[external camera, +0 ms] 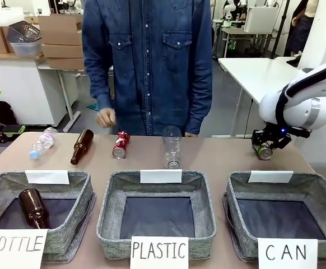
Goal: Sort the can waste into the basket.
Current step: Pick up the can waste from the table and place it in the right Fabric basket.
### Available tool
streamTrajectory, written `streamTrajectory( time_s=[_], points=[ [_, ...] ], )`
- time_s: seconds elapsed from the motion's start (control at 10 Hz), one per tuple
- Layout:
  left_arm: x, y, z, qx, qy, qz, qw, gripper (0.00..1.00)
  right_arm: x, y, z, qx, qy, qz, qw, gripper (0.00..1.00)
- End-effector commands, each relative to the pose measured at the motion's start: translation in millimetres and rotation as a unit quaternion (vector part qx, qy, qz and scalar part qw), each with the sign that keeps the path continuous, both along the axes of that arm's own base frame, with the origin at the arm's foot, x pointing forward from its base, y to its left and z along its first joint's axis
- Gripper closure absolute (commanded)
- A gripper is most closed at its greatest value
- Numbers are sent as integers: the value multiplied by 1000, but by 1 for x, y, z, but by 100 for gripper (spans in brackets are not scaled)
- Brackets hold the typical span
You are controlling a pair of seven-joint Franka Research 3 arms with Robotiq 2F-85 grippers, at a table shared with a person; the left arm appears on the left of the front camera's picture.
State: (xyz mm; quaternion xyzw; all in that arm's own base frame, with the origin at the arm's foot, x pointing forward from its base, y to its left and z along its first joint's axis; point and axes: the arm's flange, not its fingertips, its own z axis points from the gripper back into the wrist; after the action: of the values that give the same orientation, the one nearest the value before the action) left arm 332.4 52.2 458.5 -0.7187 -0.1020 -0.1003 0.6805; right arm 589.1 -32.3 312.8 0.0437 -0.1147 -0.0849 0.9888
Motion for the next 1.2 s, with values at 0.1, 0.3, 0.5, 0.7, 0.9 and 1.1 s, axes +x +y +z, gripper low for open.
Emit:
streamTrajectory(
  time_s=[0.1,0.3,0.5,0.7,0.9,1.1],
  points=[
    [-1,-2,2,-12,-12,2,1000,0,1,3,1,-11,8,-10,1000,100],
    [-1,-2,2,-12,-12,2,1000,0,-9,4,14,-9,-7,-1,1000,100],
    [-1,-2,2,-12,-12,2,1000,0,-59,-4,68,31,-42,24,998,100],
    [-1,-2,2,-12,-12,2,1000,0,-131,-18,125,99,-67,132,984,100],
    [-1,-2,2,-12,-12,2,1000,0,-191,-33,156,118,-76,239,961,100],
    [-1,-2,2,-12,-12,2,1000,0,-246,-44,154,86,-53,414,905,100]
  ],
)
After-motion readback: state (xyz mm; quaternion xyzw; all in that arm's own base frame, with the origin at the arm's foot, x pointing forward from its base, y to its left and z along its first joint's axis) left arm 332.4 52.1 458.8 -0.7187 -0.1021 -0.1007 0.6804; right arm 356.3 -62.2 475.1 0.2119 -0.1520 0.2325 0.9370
